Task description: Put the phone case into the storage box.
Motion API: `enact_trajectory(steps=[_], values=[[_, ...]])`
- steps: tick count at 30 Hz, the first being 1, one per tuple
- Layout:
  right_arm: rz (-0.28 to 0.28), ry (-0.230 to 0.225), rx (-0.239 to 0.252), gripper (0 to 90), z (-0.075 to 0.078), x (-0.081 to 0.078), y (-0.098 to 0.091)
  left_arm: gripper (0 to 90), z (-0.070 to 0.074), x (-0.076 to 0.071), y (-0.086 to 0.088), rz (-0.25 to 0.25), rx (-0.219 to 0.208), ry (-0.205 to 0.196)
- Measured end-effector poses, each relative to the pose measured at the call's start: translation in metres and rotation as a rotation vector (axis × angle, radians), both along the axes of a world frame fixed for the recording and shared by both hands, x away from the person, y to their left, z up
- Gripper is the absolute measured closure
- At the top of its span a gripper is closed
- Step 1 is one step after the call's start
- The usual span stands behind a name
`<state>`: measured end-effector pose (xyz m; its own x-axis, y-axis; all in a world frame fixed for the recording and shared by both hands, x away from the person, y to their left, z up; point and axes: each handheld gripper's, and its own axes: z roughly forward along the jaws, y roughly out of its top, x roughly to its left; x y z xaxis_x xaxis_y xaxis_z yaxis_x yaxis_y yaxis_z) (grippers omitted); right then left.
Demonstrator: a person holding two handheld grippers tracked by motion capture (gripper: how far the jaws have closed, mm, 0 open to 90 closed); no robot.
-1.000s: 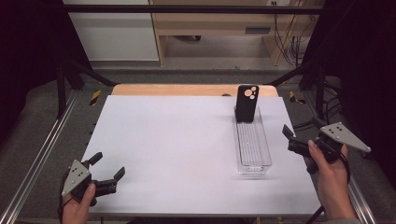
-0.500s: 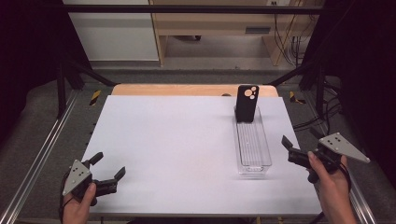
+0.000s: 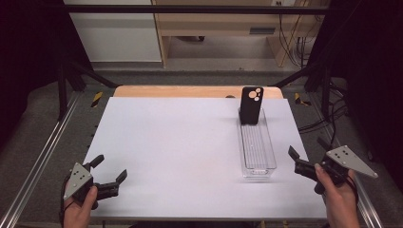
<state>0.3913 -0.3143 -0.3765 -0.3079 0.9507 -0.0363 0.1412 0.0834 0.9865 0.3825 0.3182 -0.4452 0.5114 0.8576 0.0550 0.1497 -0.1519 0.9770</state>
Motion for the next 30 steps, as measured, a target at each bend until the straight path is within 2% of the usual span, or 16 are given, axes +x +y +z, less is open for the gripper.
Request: enact_trajectory(steps=[18,30], values=[[0.031,0.024,0.020,2.8,-0.028,-0.010,0.006,2.3,0.000,-0.001,-0.003,-0.020,0.008,-0.003],[0.061,0.047,0.029,2.8,-0.045,-0.011,0.017,2.3,0.000,-0.001,-0.004,-0.024,0.009,-0.006]])
